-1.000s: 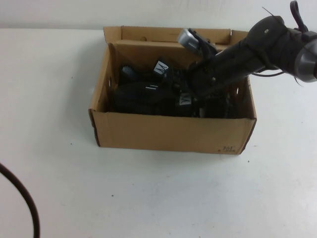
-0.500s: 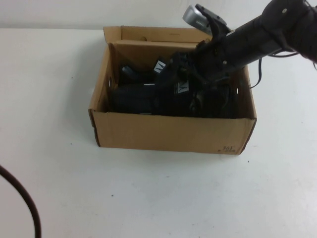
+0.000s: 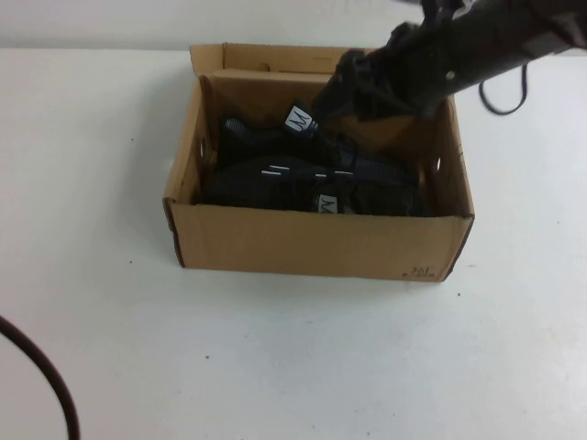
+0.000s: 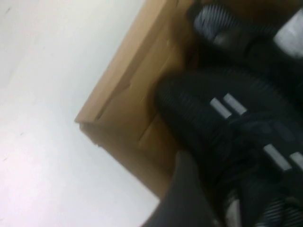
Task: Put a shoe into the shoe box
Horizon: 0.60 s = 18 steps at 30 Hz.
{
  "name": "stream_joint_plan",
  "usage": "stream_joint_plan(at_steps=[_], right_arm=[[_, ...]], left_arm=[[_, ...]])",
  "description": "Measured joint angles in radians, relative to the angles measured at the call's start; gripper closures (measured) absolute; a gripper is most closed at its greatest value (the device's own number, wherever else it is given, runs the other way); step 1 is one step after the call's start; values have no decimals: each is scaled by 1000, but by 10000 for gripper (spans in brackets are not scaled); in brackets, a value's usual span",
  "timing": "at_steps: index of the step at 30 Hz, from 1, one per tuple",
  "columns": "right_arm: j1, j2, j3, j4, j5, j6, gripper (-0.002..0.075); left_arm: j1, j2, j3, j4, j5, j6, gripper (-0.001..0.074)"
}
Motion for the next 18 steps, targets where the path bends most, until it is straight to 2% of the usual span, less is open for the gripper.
stream_joint_plan(at_steps=[5, 7, 10, 12, 15, 18], right_arm=[[0, -98, -2, -103, -32, -2, 333], [0, -147, -2, -142, -32, -2, 417], [0, -228, -2, -188, -32, -2, 601], [0, -279, -2, -212, -32, -2, 676], [0, -360, -2, -238, -30, -2, 722], [0, -443, -2, -273, -28, -2, 735]], left_arm=[[0, 0, 0, 1, 0, 0, 736], [0, 0, 0, 1, 0, 0, 736], [-12, 0, 0, 5, -10, 2, 736], [-27, 0, 0, 7, -21, 4, 736], [-54, 0, 0, 7, -38, 30, 736], [-70, 0, 0, 9, -47, 60, 736]])
